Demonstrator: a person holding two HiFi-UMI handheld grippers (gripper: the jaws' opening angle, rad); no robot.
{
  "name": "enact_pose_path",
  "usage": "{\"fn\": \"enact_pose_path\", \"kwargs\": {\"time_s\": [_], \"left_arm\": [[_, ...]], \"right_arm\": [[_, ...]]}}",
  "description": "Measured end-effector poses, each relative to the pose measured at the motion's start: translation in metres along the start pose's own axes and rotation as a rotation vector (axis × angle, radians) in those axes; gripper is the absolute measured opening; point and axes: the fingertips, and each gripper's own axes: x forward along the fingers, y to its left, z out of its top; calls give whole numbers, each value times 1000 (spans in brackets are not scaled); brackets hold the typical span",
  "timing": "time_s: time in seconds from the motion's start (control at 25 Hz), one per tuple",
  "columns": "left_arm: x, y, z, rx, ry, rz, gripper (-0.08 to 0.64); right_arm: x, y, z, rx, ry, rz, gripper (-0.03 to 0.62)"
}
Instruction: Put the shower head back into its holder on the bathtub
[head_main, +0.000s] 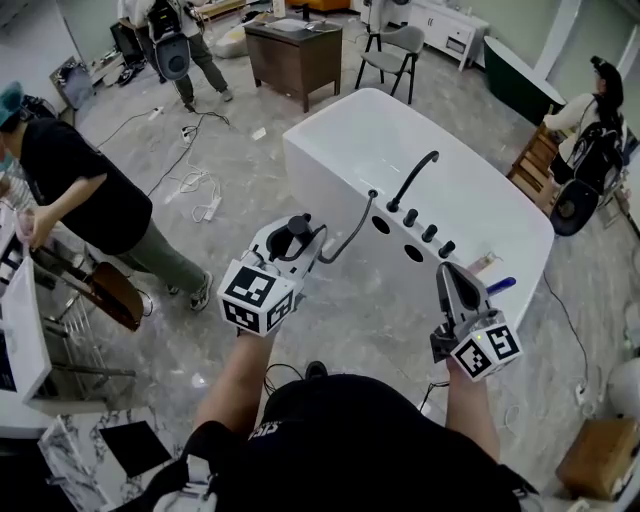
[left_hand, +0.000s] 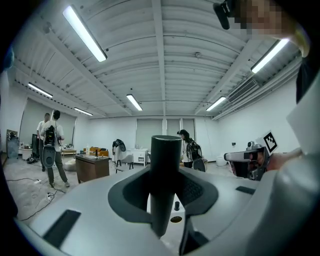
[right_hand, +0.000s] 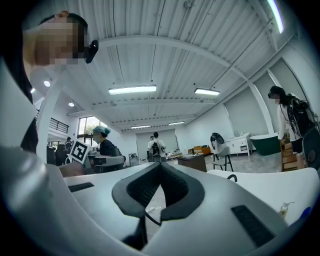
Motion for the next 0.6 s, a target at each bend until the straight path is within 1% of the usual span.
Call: {"fn": "enact_pose_path", "kwargs": {"time_s": [0.32,0.44,0.6], "left_arm": [[-16,38,-15,-7,10,-18,135],[-18,49,-20,-11,13,-20,135],[-21,63,-27,-23,11,-15,135]], "right_arm": [[30,30,-21,25,30,-13,14],[39,35,-31,41,51,-22,14],[51,36,-39,40,76,-25,14]]}}
